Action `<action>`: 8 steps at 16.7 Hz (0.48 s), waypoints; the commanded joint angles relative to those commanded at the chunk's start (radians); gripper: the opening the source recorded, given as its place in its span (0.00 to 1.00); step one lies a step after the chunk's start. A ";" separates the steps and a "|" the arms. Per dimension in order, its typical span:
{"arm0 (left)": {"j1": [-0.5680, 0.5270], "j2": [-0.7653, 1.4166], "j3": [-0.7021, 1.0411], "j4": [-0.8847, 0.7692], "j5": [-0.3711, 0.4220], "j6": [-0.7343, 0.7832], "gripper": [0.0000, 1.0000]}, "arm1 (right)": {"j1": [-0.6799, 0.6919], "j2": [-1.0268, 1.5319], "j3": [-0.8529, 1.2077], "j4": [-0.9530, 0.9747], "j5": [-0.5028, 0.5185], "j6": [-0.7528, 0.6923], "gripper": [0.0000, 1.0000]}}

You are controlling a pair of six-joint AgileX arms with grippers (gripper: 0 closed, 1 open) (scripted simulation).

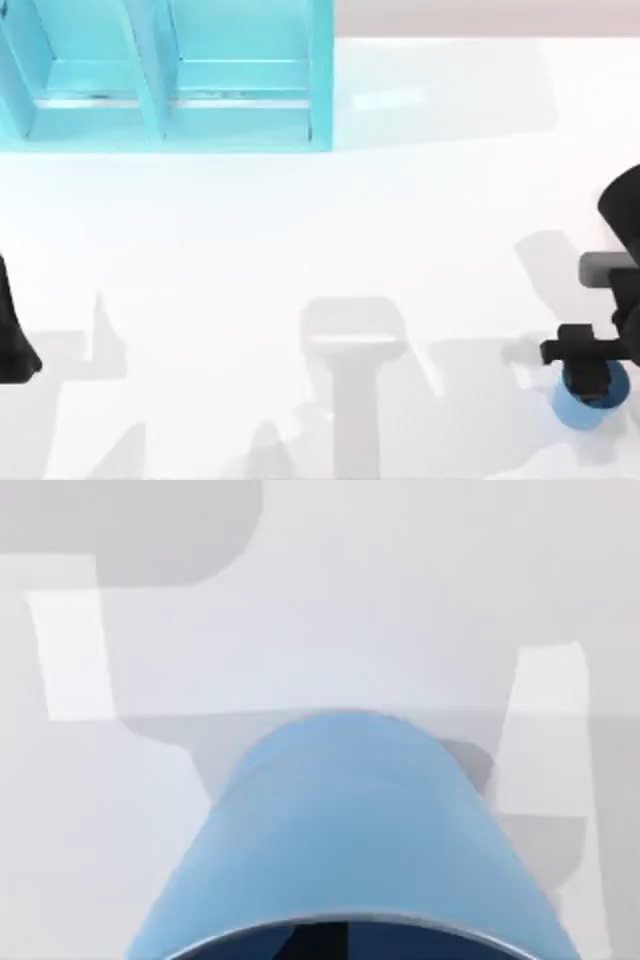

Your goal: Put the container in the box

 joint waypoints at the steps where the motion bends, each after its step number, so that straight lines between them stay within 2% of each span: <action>1: 0.000 0.000 0.000 0.000 0.000 0.000 1.00 | 0.000 0.000 0.000 0.000 0.000 0.000 0.40; 6: 0.000 0.000 0.000 0.000 0.000 0.000 1.00 | 0.000 0.000 0.000 0.000 0.000 0.000 0.02; 8: 0.000 0.000 0.000 0.000 0.000 0.000 1.00 | 0.000 0.000 0.000 0.000 0.000 0.000 0.00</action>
